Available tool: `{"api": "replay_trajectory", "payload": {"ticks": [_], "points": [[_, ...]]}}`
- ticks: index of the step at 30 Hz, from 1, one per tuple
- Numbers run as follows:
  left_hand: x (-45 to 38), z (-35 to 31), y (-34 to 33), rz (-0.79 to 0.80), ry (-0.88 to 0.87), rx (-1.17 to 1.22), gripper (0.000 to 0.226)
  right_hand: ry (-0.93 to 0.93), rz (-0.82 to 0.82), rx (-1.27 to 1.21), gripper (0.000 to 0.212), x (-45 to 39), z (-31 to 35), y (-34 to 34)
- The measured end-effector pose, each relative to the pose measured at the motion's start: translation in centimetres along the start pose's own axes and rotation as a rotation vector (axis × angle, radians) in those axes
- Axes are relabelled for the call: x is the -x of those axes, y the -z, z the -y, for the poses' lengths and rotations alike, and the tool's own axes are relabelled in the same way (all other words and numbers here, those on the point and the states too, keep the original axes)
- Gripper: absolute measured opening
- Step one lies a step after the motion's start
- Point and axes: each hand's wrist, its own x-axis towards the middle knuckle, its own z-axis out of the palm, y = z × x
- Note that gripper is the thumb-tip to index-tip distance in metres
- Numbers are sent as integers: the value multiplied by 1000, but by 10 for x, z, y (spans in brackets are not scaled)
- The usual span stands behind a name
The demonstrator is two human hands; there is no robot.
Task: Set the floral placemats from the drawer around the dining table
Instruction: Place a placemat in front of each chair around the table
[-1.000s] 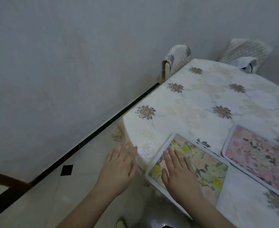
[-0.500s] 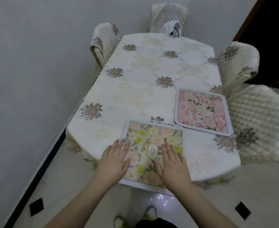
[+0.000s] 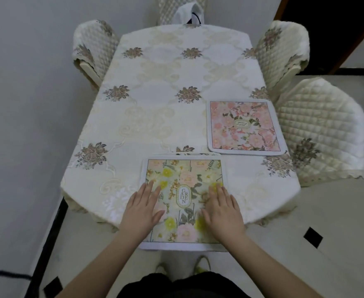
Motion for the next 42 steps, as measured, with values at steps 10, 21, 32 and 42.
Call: {"api": "replay_trajectory", "payload": {"ticks": [10, 21, 32, 42], "points": [[-24, 32, -19, 35, -143, 11, 101, -69, 105, 13, 92, -5, -2, -15], [-23, 31, -21, 77, 72, 145, 115, -210, 143, -34, 110, -8, -4, -13], [-8, 32, -13, -48, 51, 581, 101, -270, -96, -353, 94, -5, -1, 1], [-7, 18, 3, -106, 280, 952, 89, -468, 4, -954, 52, -7, -25, 24]]}}
